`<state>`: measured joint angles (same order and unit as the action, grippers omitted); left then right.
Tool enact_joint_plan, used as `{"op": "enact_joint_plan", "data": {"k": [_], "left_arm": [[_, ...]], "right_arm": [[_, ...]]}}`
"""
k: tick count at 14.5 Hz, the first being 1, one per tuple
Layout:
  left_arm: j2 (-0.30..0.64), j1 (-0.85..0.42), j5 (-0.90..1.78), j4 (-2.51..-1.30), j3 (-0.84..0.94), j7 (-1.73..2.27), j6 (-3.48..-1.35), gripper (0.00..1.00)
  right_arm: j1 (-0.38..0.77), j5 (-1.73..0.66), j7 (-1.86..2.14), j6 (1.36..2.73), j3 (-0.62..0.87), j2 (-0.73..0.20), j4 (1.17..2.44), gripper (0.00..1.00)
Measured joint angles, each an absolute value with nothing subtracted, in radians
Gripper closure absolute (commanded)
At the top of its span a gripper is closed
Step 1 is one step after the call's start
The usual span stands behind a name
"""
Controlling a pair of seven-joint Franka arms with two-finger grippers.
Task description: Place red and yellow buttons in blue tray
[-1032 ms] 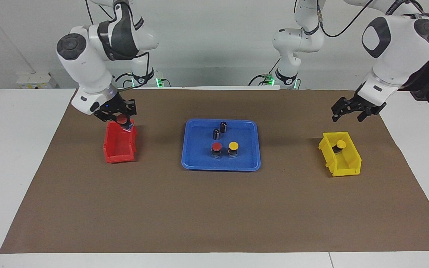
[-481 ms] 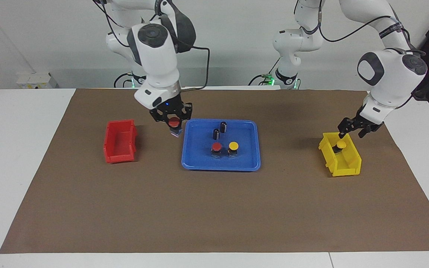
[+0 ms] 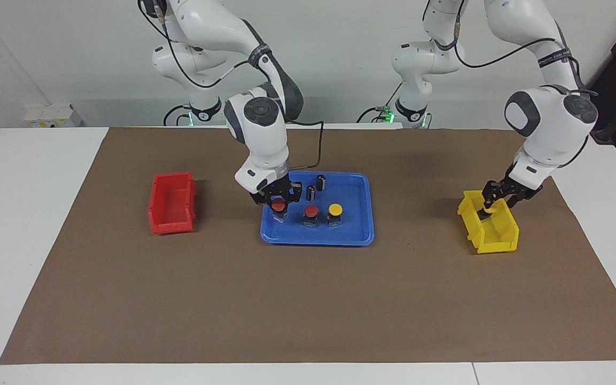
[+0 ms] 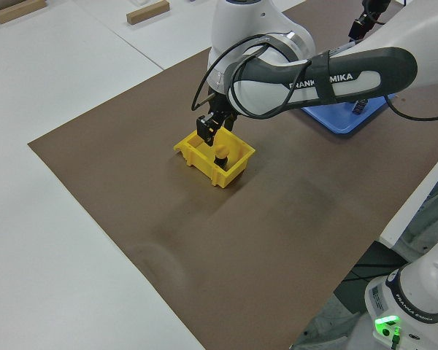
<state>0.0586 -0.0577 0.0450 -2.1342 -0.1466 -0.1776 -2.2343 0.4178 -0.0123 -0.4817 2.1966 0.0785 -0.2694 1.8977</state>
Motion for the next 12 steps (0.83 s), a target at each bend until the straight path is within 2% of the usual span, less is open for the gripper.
{"op": "enact_joint_plan", "data": {"k": [2, 3, 4, 5, 6, 9, 10, 12], "left_arm": [[0.061, -0.058, 0.045, -2.168, -0.146, -0.179, -2.274, 0.34], [0.062, -0.058, 0.045, -2.183, -0.146, -0.181, -2.29, 0.62], [0.062, -0.058, 0.045, -2.193, -0.146, -0.182, -2.3, 0.98], [0.062, -0.058, 0.045, -2.199, -0.146, -0.182, -2.304, 0.99], [0.062, -0.057, 0.045, -2.201, -0.146, -0.183, -2.305, 0.99], [0.066, -0.057, 0.045, -2.171, -0.146, -0.183, -2.288, 0.99], [0.073, -0.057, 0.045, -2.117, -0.145, -0.183, -2.228, 0.99], [0.098, -0.061, 0.04, -1.924, -0.14, -0.177, -1.997, 0.99]], "right_arm": [[0.424, -0.012, -0.482, 2.231, 0.078, -0.277, 1.927, 0.67], [0.43, -0.012, -0.482, 2.253, 0.078, -0.288, 1.937, 0.56], [0.434, -0.012, -0.482, 2.27, 0.078, -0.301, 1.943, 0.3], [0.437, -0.012, -0.482, 2.278, 0.078, -0.31, 1.943, 0.09], [0.437, -0.012, -0.482, 2.277, 0.077, -0.311, 1.94, 0.0], [0.426, -0.009, -0.482, 2.231, 0.065, -0.294, 1.901, 0.0], [0.406, -0.007, -0.482, 2.183, 0.062, -0.275, 1.867, 0.0], [0.341, -0.004, -0.481, 2.023, 0.06, -0.228, 1.757, 0.0]]}}
